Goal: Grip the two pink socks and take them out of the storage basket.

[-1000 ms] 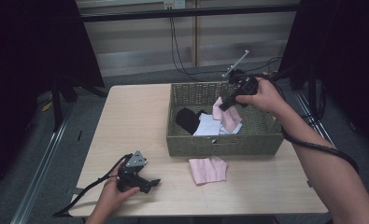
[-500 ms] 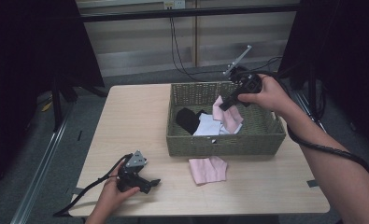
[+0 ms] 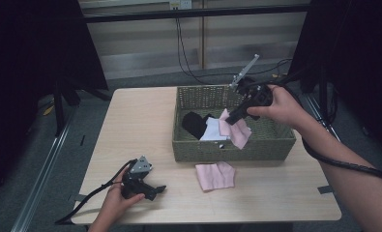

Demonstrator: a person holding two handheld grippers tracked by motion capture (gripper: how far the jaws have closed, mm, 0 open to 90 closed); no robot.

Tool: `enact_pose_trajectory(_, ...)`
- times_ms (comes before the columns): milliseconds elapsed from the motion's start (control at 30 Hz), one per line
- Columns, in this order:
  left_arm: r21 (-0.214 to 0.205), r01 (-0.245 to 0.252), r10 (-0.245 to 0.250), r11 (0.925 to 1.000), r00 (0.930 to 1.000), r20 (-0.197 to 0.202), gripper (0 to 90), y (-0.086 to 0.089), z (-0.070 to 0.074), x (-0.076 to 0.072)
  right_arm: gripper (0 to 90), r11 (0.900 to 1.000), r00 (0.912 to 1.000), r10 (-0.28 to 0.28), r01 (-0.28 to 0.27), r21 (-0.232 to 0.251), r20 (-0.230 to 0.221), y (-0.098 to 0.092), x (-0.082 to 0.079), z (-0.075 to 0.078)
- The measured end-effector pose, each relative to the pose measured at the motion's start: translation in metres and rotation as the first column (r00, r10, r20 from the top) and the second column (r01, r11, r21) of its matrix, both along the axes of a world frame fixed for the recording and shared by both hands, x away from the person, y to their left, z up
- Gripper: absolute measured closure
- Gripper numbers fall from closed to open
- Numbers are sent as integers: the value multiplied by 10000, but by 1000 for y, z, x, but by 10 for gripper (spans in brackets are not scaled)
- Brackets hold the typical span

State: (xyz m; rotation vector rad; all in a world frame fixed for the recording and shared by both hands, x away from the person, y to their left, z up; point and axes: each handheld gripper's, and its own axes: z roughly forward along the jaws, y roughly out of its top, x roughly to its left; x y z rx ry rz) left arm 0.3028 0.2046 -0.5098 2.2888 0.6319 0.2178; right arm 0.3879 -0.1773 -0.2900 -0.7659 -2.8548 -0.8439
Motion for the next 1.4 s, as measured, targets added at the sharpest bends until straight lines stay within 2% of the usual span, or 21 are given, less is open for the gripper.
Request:
enact_pose_trajectory(233, 8, -9, 9, 10000, 10000, -2, 0, 0, 0, 0, 805, 9987, 9988, 485, -486, -163, -58, 11, -14, -4)
enact_pose_trajectory(533, -19, -19, 19, 10000, 10000, 16, 0, 0, 0, 0, 804, 9937, 9935, 1124, -1123, 56, -161, 24, -32, -14)
enact_pose_trajectory(733, -24, -15, 15, 10000, 10000, 24, 0, 0, 0, 0, 804, 9927, 9923, 1203, -1204, -19, -280, 28, -40, -24)
enact_pose_trajectory(933, -45, -33, 33, 10000, 10000, 4, 0, 0, 0, 0, 802, 9927, 9926, 1204, -1204, 22, -169, 29, -44, -35)
enact_pose_trajectory(1167, -41, -32, 32, 10000, 10000, -8, 0, 0, 0, 0, 801, 9901, 9906, 1368, -1370, -311, -60, 36, -53, -47)
enact_pose_trajectory(1400, 5, 2, -2, 10000, 10000, 2, 0, 0, 0, 0, 799, 9905, 9912, 1324, -1326, -369, -58, 37, -55, -64)
